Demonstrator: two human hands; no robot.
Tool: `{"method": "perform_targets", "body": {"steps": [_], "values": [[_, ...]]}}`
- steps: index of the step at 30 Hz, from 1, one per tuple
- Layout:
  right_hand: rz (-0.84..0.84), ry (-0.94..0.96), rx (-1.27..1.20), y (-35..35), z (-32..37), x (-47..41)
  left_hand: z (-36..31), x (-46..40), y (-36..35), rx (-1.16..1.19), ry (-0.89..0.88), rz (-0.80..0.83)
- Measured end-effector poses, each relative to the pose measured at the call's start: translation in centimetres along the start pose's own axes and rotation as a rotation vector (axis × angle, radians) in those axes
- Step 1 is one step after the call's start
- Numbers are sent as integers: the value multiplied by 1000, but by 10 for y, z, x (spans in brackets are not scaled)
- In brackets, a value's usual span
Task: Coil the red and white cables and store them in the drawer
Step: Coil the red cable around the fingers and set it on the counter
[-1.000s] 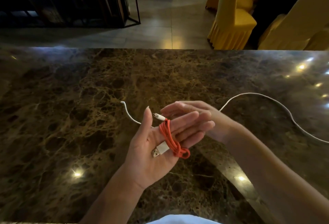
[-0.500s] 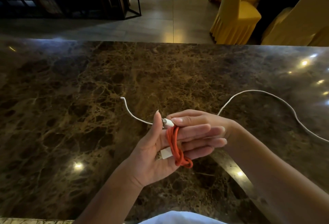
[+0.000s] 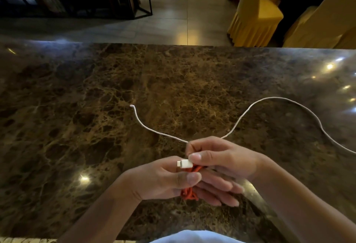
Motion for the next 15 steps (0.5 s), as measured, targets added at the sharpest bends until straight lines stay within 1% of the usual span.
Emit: {"method": "perform_targets", "body": {"steps": [2, 5, 8, 10, 12, 15], "values": [[-79, 99, 94, 1, 6, 2, -1, 1, 4, -51, 13, 23], [-139, 164, 201, 1, 9, 3, -7, 0, 8, -139, -44, 72], [-188, 198, 267, 3, 3, 6, -3, 1, 12, -207, -82, 66], [-222, 233, 305, 3, 6, 8, -2, 0, 12, -170, -86, 69], [-255, 243, 272, 3, 12, 8, -7, -6, 9, -71, -113, 49], [-267, 249, 73, 5, 19, 5, -17, -14, 10, 105, -125, 12]]}}
Point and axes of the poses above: each hand's wrist, its own x-axis away from the middle knuckle, its own y-axis out of the back of the hand, z = x × y, the point moved 3 cm from there along -x, towards the middle knuckle, and after that the axes turned 14 degrees about -z, right-handed, at the moved point
